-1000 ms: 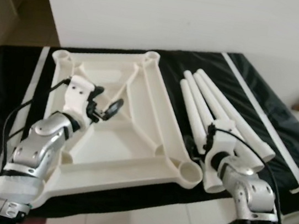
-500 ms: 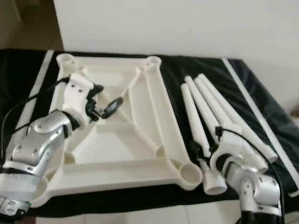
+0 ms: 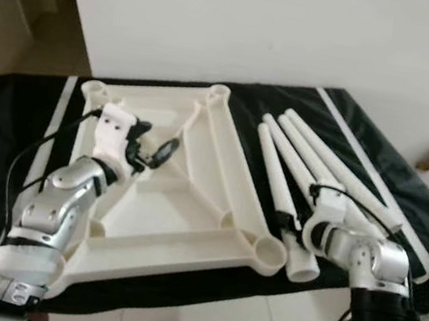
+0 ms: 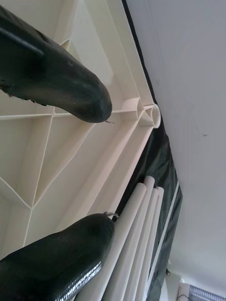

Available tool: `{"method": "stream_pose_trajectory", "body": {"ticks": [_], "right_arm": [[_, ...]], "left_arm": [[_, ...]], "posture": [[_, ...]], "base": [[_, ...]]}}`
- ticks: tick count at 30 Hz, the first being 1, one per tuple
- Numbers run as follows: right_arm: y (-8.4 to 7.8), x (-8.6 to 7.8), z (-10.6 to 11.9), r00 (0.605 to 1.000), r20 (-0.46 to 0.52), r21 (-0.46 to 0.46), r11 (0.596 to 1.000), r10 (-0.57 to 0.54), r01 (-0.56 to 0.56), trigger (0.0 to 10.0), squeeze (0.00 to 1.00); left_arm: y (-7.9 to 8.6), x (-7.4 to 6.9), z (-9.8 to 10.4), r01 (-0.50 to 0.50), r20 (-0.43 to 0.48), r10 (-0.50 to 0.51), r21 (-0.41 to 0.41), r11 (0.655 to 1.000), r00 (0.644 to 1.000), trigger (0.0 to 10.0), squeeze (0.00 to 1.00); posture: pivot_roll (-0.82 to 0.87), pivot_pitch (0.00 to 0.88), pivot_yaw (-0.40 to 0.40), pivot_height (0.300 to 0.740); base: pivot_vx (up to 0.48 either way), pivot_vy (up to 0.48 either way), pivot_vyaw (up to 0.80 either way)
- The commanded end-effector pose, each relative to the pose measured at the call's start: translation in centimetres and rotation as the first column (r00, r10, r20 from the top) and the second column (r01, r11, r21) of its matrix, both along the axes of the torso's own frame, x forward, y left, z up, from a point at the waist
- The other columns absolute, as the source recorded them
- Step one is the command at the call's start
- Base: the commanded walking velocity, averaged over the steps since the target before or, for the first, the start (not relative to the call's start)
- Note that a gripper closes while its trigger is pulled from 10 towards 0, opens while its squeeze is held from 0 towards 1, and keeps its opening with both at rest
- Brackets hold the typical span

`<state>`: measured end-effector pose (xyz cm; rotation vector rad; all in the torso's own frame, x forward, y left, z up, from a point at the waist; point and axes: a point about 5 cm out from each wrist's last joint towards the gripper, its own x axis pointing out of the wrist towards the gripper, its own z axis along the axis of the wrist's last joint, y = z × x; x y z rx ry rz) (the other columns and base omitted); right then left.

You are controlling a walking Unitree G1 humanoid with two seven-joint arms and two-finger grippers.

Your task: Building children table

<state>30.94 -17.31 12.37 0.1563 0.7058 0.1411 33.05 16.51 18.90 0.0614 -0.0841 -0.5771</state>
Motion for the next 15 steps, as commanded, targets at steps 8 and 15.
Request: {"method": "stream_pose_trajectory", "body": {"ticks": [8, 15], "right_arm": [[0.7, -0.6, -1.1, 0.995, -0.008, -0.079, 0.991, 0.103, -0.104, 0.0, 0.00], [0.2, 1.2, 5.0, 0.882, 0.471, -0.043, 0.999, 0.018, 0.003, 10.0, 0.00]], "left_arm": [[-1.3, 0.0, 1.4, 0.178, 0.015, -0.178, -0.009, 0.984, 0.984, 10.0, 0.00], [-1.6, 0.9, 2.5, 0.153, -0.021, -0.158, -0.147, 0.977, 0.987, 10.0, 0.00]], "posture": [[-0.03, 0.009, 0.017, 0.740], [-0.04, 0.024, 0.024, 0.740]], "base": [[0.000, 0.000, 0.00], [0.000, 0.000, 0.00]]}}
